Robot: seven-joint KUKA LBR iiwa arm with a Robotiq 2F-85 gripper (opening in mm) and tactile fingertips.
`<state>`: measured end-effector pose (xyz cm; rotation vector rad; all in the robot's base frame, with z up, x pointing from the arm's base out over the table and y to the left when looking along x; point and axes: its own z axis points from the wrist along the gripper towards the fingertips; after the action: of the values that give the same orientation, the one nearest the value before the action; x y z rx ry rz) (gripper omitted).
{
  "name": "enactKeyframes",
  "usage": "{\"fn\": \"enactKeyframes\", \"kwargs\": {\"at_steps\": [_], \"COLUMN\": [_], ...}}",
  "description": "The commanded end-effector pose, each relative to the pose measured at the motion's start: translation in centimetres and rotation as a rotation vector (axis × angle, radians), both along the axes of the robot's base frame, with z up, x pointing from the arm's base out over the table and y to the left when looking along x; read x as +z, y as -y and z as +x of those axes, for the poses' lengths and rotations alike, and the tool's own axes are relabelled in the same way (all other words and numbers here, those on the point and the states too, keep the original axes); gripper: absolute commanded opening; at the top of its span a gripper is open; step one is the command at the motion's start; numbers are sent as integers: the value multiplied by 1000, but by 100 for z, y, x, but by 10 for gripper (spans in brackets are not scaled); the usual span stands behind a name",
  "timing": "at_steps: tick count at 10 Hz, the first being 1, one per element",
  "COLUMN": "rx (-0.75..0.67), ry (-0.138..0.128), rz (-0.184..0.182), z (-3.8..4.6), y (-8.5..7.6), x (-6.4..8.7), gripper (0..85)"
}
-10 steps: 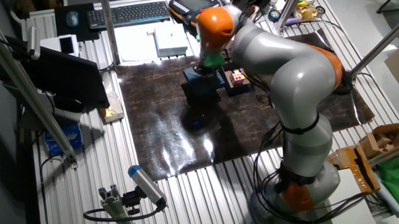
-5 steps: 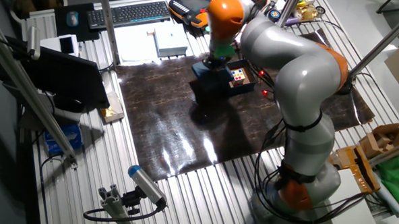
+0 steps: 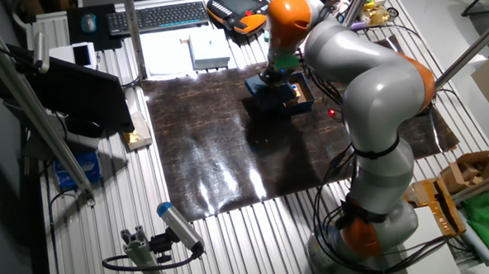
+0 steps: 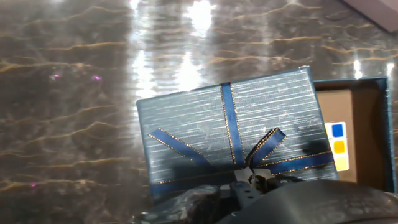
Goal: Cover the box
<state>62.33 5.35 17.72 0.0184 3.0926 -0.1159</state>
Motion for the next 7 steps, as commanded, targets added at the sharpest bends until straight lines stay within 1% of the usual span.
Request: {"fn": "enactKeyframes", "kwargs": {"at_steps": [1,2,3,5,7], "rx": [-1,-9,-30,-50,-60], "ry": [8,18,21,20,16], "rz": [-4,-11,-12,-11,-9], "z": [-6,-17,-31,-61,-55], "y": [66,124,173,261,284], "x": [-16,-36,-47,-48,-62], "gripper": [7,7,7,7,7]}}
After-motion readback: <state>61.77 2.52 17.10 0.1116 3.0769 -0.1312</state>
